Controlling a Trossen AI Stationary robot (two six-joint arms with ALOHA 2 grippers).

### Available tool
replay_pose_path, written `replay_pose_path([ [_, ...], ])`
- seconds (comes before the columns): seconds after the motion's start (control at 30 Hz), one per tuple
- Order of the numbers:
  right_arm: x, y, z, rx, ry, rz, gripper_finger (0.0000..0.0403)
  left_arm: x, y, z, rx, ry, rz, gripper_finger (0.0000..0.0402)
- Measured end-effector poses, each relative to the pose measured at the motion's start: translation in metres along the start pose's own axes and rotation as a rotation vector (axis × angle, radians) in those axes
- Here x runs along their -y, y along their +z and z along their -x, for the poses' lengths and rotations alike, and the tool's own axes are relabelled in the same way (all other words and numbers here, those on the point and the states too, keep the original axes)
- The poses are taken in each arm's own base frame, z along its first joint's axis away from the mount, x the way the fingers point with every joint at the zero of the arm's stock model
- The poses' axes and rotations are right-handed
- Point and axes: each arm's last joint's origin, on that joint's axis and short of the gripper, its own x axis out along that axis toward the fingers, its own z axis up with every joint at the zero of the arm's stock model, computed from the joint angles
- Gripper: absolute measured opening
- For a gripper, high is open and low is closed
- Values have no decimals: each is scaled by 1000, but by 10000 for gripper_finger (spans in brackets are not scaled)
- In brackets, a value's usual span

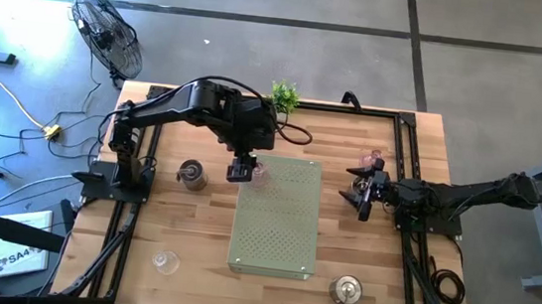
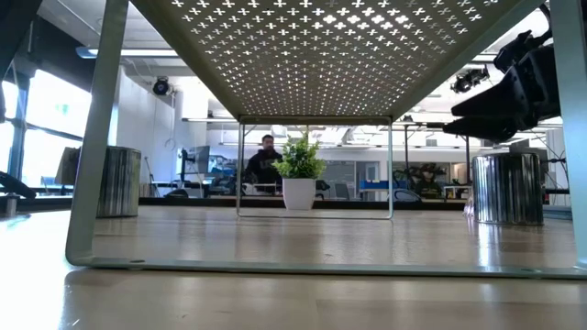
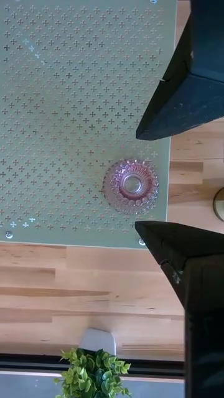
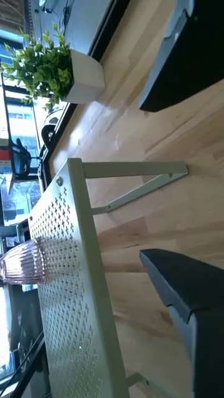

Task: Pick & Place candle stick holders
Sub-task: Put the top right silver scented candle on the shelf

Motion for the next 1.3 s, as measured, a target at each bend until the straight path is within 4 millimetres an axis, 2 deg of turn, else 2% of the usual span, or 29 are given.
replay_pose_path([
  [0.13,0,0,0,-3,15,-6,398,0,0,0,0,0,0,221],
  [0.93,0,0,0,3,1,-5,400,0,0,0,-1,0,0,221],
  [1.13,-5,10,1,62,131,113,399,0,0,0,-1,0,-5,221],
  [1.3,-12,36,5,141,240,187,399,0,0,0,0,0,-50,221],
])
